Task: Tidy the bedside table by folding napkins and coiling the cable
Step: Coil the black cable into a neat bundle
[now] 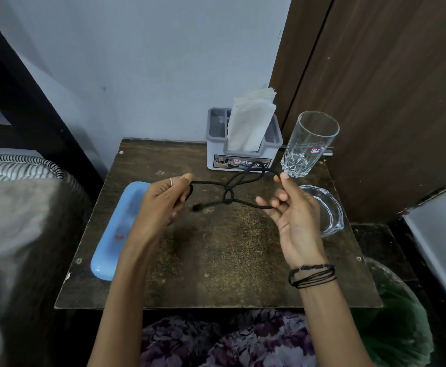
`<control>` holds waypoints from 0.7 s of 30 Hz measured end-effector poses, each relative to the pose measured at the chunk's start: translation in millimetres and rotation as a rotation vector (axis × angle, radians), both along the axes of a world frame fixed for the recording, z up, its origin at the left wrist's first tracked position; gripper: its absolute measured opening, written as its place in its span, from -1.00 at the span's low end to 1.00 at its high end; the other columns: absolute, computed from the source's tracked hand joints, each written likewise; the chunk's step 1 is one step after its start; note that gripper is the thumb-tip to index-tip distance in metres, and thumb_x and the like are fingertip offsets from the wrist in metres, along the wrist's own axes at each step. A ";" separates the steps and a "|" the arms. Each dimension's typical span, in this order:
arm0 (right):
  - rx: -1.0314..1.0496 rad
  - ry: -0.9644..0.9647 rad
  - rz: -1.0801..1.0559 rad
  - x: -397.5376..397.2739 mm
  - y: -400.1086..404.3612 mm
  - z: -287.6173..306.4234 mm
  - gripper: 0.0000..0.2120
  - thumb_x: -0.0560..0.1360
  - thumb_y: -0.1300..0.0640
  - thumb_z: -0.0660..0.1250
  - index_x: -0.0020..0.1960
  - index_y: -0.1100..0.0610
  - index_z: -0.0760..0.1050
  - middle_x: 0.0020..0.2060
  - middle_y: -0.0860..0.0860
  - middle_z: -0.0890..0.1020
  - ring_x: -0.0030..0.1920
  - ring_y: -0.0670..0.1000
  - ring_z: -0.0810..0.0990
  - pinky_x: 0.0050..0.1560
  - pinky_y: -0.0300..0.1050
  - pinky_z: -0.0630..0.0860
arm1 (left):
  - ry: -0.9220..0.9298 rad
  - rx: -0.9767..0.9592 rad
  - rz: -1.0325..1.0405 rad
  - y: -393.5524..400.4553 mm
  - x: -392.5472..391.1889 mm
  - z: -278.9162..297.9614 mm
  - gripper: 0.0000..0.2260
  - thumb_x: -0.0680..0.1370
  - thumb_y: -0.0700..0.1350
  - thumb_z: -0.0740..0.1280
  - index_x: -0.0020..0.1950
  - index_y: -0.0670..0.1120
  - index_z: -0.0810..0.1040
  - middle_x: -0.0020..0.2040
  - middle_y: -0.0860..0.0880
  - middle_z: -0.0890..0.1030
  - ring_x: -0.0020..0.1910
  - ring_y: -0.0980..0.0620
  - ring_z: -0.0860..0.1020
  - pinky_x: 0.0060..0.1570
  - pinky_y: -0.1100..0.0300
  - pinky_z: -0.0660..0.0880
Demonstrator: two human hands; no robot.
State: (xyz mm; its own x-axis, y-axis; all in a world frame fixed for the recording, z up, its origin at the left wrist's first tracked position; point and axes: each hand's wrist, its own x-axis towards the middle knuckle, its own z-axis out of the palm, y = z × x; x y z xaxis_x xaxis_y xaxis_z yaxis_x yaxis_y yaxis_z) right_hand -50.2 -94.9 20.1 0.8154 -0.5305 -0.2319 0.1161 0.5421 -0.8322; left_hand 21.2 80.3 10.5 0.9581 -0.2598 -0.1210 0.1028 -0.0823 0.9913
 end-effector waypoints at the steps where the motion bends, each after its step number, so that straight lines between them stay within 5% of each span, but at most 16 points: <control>1: -0.007 0.012 -0.011 -1.0 -2.3 0.5 -0.86 0.54 0.17 0.27 -0.15 0.17 0.54 -0.56 -0.12 0.38 -0.57 -0.19 0.36 -0.47 -0.27 0.52 | 0.000 -0.006 0.016 2.7 0.5 -0.2 -0.57 0.58 0.01 0.21 -0.50 -0.01 0.30 -0.64 0.09 0.23 -0.64 0.16 0.11 -0.63 0.34 0.04; 5: 0.052 -0.022 0.019 -3.4 -12.1 4.2 -0.91 0.43 0.17 0.34 -0.07 0.13 0.55 -0.53 -0.12 0.42 -0.64 -0.20 0.23 -0.65 -0.41 0.21 | 0.015 -0.006 0.073 4.8 0.5 0.4 -0.58 0.58 0.02 0.21 -0.48 0.00 0.31 -0.64 0.12 0.24 -0.67 0.19 0.14 -0.66 0.38 0.06; 10: 0.168 -0.209 0.059 -7.4 -21.3 4.1 -0.77 0.43 0.14 0.27 0.07 0.03 0.52 -0.05 -0.02 0.70 -0.58 -0.20 0.35 -0.43 -0.37 0.47 | 0.027 -0.012 0.130 7.0 3.0 0.7 -0.60 0.58 0.01 0.22 -0.45 -0.02 0.30 -0.66 0.12 0.24 -0.69 0.22 0.14 -0.68 0.41 0.07; 13: -0.078 -0.173 0.077 -9.7 -22.8 1.7 -0.76 0.55 0.14 0.19 0.19 0.01 0.48 0.12 -0.03 0.65 -0.61 -0.19 0.27 -0.52 -0.38 0.38 | 0.015 -0.026 0.145 7.9 4.4 0.3 -0.60 0.58 -0.01 0.21 -0.46 -0.02 0.30 -0.65 0.12 0.23 -0.67 0.21 0.14 -0.67 0.39 0.09; 17: -0.591 0.023 0.145 -9.9 -16.7 -6.8 -0.80 0.60 0.16 0.15 0.15 0.02 0.49 -0.10 -0.06 0.71 -0.61 -0.16 0.25 -0.62 -0.34 0.32 | -0.005 -0.057 0.095 11.9 4.8 1.5 -0.56 0.59 0.00 0.19 -0.50 0.02 0.29 -0.64 0.10 0.22 -0.65 0.19 0.13 -0.66 0.38 0.10; 21: -0.832 0.164 0.252 -7.1 -0.4 -17.9 -0.81 0.56 0.16 0.24 0.11 0.02 0.56 -0.21 -0.09 0.69 -0.48 -0.18 0.45 -0.39 -0.23 0.55 | 0.016 -0.083 0.027 8.0 1.2 4.4 -0.56 0.60 -0.01 0.16 -0.49 0.01 0.27 -0.65 0.09 0.20 -0.66 0.18 0.10 -0.66 0.38 0.03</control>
State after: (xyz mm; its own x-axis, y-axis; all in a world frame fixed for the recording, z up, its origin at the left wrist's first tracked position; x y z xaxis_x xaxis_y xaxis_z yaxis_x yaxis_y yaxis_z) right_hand -57.3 -95.3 2.2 0.9211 -0.3884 0.0251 -0.0806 -0.2536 -0.9640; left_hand 22.4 88.3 14.9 0.9630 -0.2434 -0.1154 0.1197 0.0028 0.9928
